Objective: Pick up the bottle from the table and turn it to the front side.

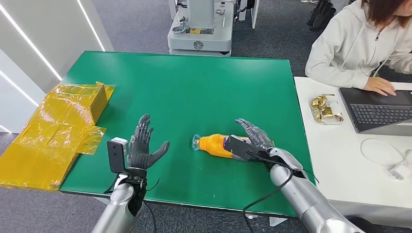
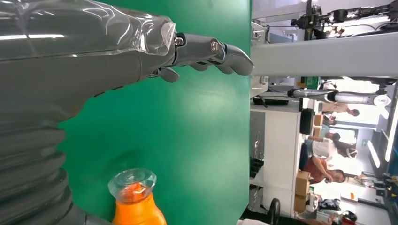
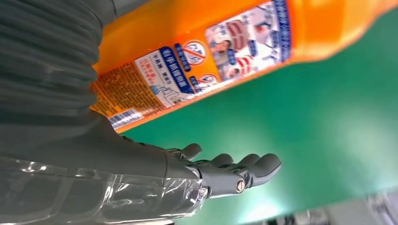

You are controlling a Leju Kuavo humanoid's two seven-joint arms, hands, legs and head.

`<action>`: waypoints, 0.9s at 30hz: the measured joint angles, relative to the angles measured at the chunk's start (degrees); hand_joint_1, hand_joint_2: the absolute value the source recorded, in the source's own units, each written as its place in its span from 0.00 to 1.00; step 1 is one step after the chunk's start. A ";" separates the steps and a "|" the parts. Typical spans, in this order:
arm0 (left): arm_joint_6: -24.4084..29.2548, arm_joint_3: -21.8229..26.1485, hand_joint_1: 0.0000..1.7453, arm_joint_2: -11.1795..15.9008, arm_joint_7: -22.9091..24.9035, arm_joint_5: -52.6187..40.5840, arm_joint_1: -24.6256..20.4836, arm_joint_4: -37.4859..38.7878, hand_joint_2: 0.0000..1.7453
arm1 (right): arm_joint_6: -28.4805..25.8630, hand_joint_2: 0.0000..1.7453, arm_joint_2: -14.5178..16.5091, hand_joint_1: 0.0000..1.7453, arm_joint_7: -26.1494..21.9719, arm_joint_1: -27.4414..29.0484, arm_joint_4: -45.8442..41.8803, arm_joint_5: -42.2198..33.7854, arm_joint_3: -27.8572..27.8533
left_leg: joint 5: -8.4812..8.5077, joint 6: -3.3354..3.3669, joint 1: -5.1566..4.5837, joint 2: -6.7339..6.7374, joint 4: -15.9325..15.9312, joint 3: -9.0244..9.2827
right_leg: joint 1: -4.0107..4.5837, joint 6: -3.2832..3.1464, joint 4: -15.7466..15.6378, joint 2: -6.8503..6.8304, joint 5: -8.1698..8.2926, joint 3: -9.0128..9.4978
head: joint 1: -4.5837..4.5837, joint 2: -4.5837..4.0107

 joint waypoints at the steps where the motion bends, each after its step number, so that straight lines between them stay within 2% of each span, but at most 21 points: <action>1: 0.00 0.00 0.00 0.07 0.11 -0.01 0.17 -0.01 1.00 | 1.41 1.00 -0.45 0.00 0.50 -0.82 0.10 -0.10 0.78 | 0.00 0.00 0.00 0.00 0.00 0.00 | 0.00 0.00 0.00 0.00 0.00 0.00 | 0.00 0.00; 7: 0.01 0.22 0.00 0.48 0.28 0.00 1.05 -0.17 1.00 | 6.58 1.00 -2.63 0.00 2.32 -4.76 0.57 -0.35 4.70 | -0.01 0.00 0.00 0.00 0.00 -0.01 | 0.00 0.00 -0.01 0.00 0.00 -0.01 | 0.00 0.00; 12: -0.47 1.01 0.00 0.76 0.85 0.11 2.88 -1.37 1.00 | 10.75 1.00 -6.08 0.00 5.79 -6.61 -0.81 -0.87 9.28 | -0.01 0.01 0.00 -0.08 0.00 -0.03 | 0.00 0.00 -0.02 -0.08 -0.01 0.00 | 0.01 0.00; 18: -0.72 1.50 0.00 1.25 1.22 0.57 3.81 -2.01 1.00 | 11.01 1.00 -8.52 0.00 7.71 -6.66 -1.81 -1.90 13.69 | -0.02 0.02 0.00 -0.08 0.00 -0.04 | 0.00 0.01 -0.02 -0.08 -0.01 -0.01 | 0.00 0.00; 27: -0.66 1.52 0.00 1.54 1.31 0.97 4.41 -2.19 1.00 | 10.69 1.00 -9.27 0.00 7.39 -6.87 -1.42 -2.93 16.68 | -0.02 0.02 0.01 -0.08 0.00 -0.02 | 0.00 0.00 -0.02 -0.08 -0.01 -0.01 | 0.00 0.00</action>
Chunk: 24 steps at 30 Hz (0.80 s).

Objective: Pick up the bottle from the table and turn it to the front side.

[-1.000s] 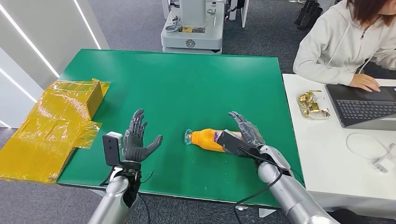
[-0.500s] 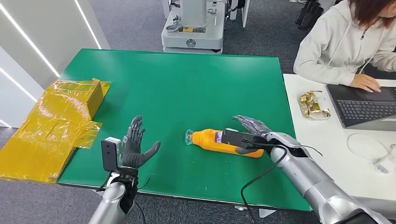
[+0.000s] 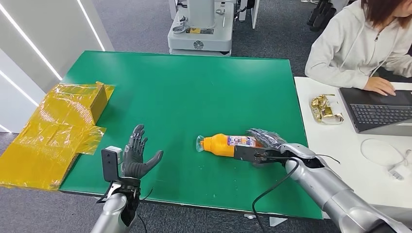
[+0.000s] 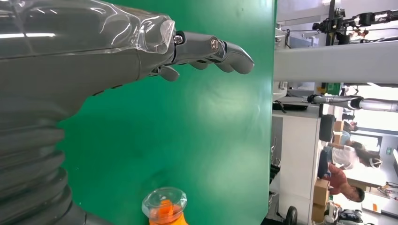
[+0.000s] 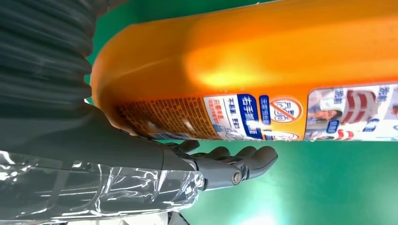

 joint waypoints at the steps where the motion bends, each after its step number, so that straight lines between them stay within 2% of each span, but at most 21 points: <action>1: 0.03 0.00 0.00 0.02 0.03 0.05 0.01 -0.02 1.00 | -0.25 1.00 -0.02 0.00 -0.02 0.10 0.02 -0.14 0.15 | 0.00 0.00 0.00 0.00 0.00 0.00 | 0.00 0.00 0.00 0.00 0.00 0.00 | 0.00 0.00; 3: 0.13 -0.01 0.00 0.03 0.19 0.12 0.02 -0.08 1.00 | -1.12 1.00 -0.09 0.05 -0.04 0.58 -0.02 -0.43 0.32 | 0.00 0.00 0.00 0.00 0.00 0.01 | 0.00 0.00 -0.01 0.00 0.00 0.00 | 0.00 0.00; 7: 0.36 -0.02 0.00 0.03 0.68 0.14 0.06 -0.12 1.00 | -2.55 1.00 -0.64 0.79 -0.09 1.79 -0.51 -0.43 0.45 | -0.01 0.00 0.00 0.04 0.00 0.06 | 0.00 0.00 -0.02 0.03 0.00 0.03 | 0.01 0.00; 10: 0.50 -0.02 0.00 0.01 0.82 0.14 0.15 -0.20 1.00 | -2.62 1.00 -1.21 0.99 -0.09 2.08 -1.02 -0.32 0.57 | -0.01 0.00 0.00 0.05 0.00 0.09 | 0.00 0.00 -0.02 0.04 0.00 0.06 | 0.00 0.00; 24: 0.67 -0.02 0.00 -0.09 0.92 0.16 0.37 -0.65 1.00 | -2.71 1.00 -1.70 1.00 -0.05 2.21 -1.60 -0.33 0.76 | -0.01 0.00 0.00 0.05 0.00 0.15 | 0.00 0.00 -0.01 0.04 0.00 0.13 | 0.00 0.00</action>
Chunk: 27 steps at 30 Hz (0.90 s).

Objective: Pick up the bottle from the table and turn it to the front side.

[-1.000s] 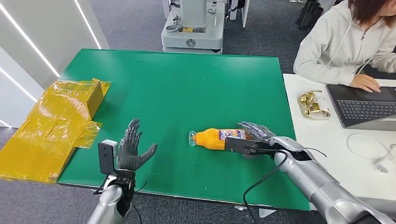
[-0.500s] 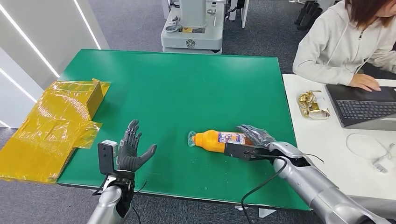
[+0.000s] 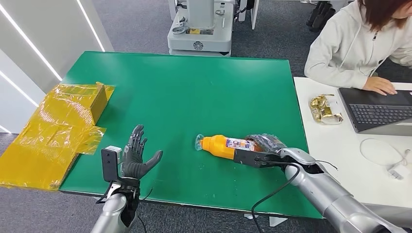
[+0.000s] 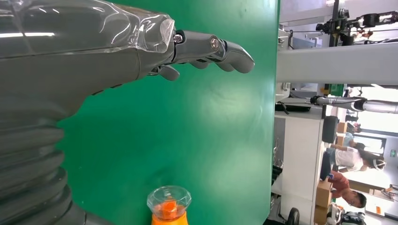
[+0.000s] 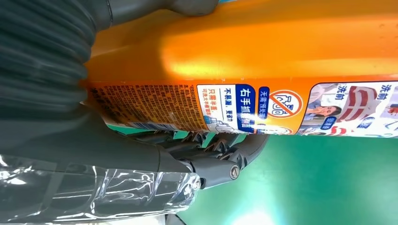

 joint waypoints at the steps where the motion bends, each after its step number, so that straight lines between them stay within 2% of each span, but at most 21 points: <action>1: 0.01 0.01 0.00 -0.04 0.00 -0.01 0.04 -0.07 1.00 | -0.40 1.00 0.01 1.00 -0.26 0.12 -0.03 -0.33 0.01 | 0.00 0.00 0.00 0.00 0.00 0.00 | 0.00 0.00 0.00 0.00 0.00 0.00 | 0.00 0.00; 10: -0.15 0.01 0.00 -0.32 0.00 -1.21 1.20 -0.92 1.00 | -5.21 1.00 -0.99 1.00 -7.27 6.53 -6.05 -11.71 -4.07 | -0.02 -0.01 0.00 0.00 0.00 -0.02 | 0.00 0.00 -0.01 0.01 0.00 -0.02 | 0.01 0.00; 13: -0.67 0.01 0.00 -0.48 -0.02 -1.88 1.05 -0.90 1.00 | -7.54 1.00 -0.96 1.00 -10.17 10.51 -9.33 -16.67 -6.67 | -0.01 0.00 0.01 -0.08 -0.01 -0.09 | 0.01 0.00 0.00 -0.10 -0.02 -0.05 | 0.01 0.00; 16: -1.22 -0.08 0.00 -0.56 -0.20 -2.49 0.62 -0.89 1.00 | -12.08 1.00 -0.42 1.00 -13.70 15.65 -13.76 -20.48 -10.02 | -0.02 -0.01 0.02 -0.13 -0.02 -0.14 | 0.02 0.00 0.00 -0.16 -0.05 -0.07 | 0.01 0.00; 20: -1.56 -0.24 0.00 -0.54 -0.37 -2.75 0.01 -0.89 1.00 | -15.60 1.00 0.77 1.00 -15.72 21.81 -19.55 -21.53 -13.56 | -0.09 -0.02 0.02 -0.08 -0.03 -0.16 | 0.02 0.00 0.00 -0.09 -0.07 -0.13 | -0.01 0.00; 24: -2.04 -0.32 0.00 -0.52 -0.38 -2.69 -0.39 -0.89 1.00 | -16.05 1.00 1.33 1.00 -16.18 24.65 -22.71 -21.64 -15.69 | -0.10 -0.02 0.02 -0.09 -0.03 -0.20 | 0.02 0.02 0.00 -0.10 -0.09 -0.16 | 0.01 0.00; 27: -4.68 -0.81 0.00 -0.44 -0.02 -0.98 -1.24 -0.73 1.00 | -18.03 1.00 2.73 1.00 -17.72 26.66 -24.47 -20.39 -17.89 | -0.10 -0.02 0.02 -0.08 -0.02 -0.22 | 0.02 0.02 0.00 -0.10 -0.09 -0.17 | 0.01 0.00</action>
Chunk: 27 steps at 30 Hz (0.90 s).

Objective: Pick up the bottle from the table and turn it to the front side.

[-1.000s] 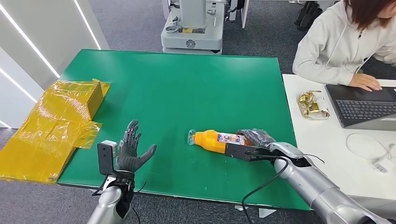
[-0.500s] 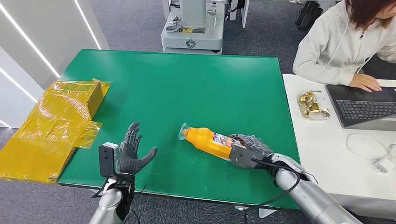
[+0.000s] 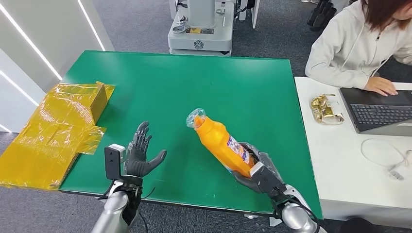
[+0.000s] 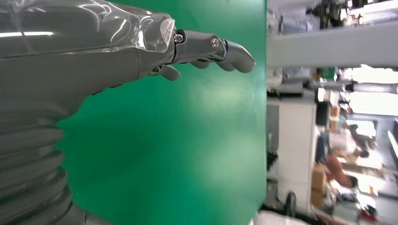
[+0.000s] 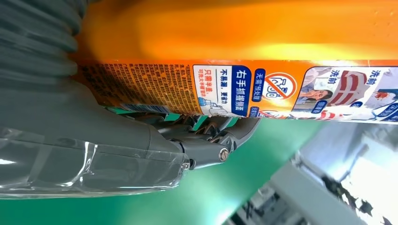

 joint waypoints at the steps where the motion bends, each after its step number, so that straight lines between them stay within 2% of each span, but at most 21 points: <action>1: -1.41 -0.36 0.00 0.07 0.33 0.97 -0.60 0.21 1.00 | -0.88 1.00 0.70 1.00 -0.74 0.41 -0.33 1.14 -0.55 | 0.00 0.00 0.00 0.00 0.00 0.00 | 0.00 0.00 0.00 0.00 0.00 -0.01 | -0.01 0.00; 7: -7.99 -3.43 0.00 0.93 2.35 5.91 -7.39 3.61 1.00 | -4.58 1.00 5.43 1.00 -4.66 -0.21 0.09 7.81 -1.26 | 0.07 -0.07 0.01 0.01 0.00 0.01 | 0.01 -0.05 0.04 0.02 0.05 -0.02 | -0.02 0.00; 14: -14.75 -7.62 0.00 2.55 6.75 11.64 -16.53 6.44 1.00 | -5.17 1.00 10.57 1.00 -7.10 -5.39 6.46 6.12 -0.82 | 0.17 -0.07 0.02 0.01 0.01 0.00 | 0.01 -0.06 0.07 0.03 0.08 -0.04 | -0.01 0.00; 19: -15.75 -9.58 0.00 3.72 8.22 14.38 -20.96 7.97 1.00 | -5.70 1.00 11.99 1.00 -8.30 -8.69 11.18 4.49 -1.29 | 0.17 -0.07 0.01 0.01 0.03 -0.01 | 0.01 -0.06 0.06 0.03 0.09 -0.05 | -0.01 0.00; 27: -14.75 -10.86 0.00 4.77 8.91 16.52 -23.61 9.56 1.00 | -8.16 1.00 12.14 1.00 -9.23 -9.88 14.26 3.82 -3.04 | 0.15 -0.07 0.01 0.02 0.03 -0.03 | 0.00 -0.06 0.04 0.06 0.08 -0.08 | -0.01 0.00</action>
